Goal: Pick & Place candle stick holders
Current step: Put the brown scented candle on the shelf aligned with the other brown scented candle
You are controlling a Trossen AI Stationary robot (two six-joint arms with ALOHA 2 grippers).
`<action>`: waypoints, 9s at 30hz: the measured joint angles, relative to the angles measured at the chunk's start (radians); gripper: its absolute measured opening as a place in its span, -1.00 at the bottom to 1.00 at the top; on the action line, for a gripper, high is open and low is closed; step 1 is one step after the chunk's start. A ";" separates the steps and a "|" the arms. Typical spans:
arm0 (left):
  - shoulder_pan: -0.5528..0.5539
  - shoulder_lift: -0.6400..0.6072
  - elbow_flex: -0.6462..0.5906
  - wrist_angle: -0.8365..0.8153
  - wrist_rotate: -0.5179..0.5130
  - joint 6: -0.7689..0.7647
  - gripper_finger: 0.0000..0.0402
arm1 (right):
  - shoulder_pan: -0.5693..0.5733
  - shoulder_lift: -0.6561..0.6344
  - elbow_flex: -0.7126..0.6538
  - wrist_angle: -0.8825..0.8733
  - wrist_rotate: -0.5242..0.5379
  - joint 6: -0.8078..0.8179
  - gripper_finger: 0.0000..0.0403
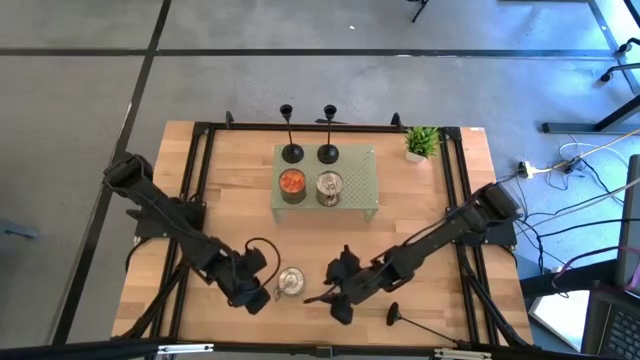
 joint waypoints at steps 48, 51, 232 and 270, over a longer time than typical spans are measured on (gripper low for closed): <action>-0.037 0.280 -0.255 0.685 -0.378 -0.034 -0.99 | -0.019 0.259 0.002 0.323 0.240 -0.242 0.69; 0.001 0.274 -0.255 0.683 -0.341 0.022 -0.99 | -0.019 0.260 0.002 0.327 0.263 -0.243 0.71; -0.070 -0.235 -0.247 0.091 -0.788 -0.311 -0.99 | -0.104 -0.278 0.231 -1.172 0.573 0.395 0.71; -0.099 -0.235 -0.247 0.174 -0.741 -0.231 -0.99 | -0.225 -0.285 0.040 -0.964 0.749 0.561 0.70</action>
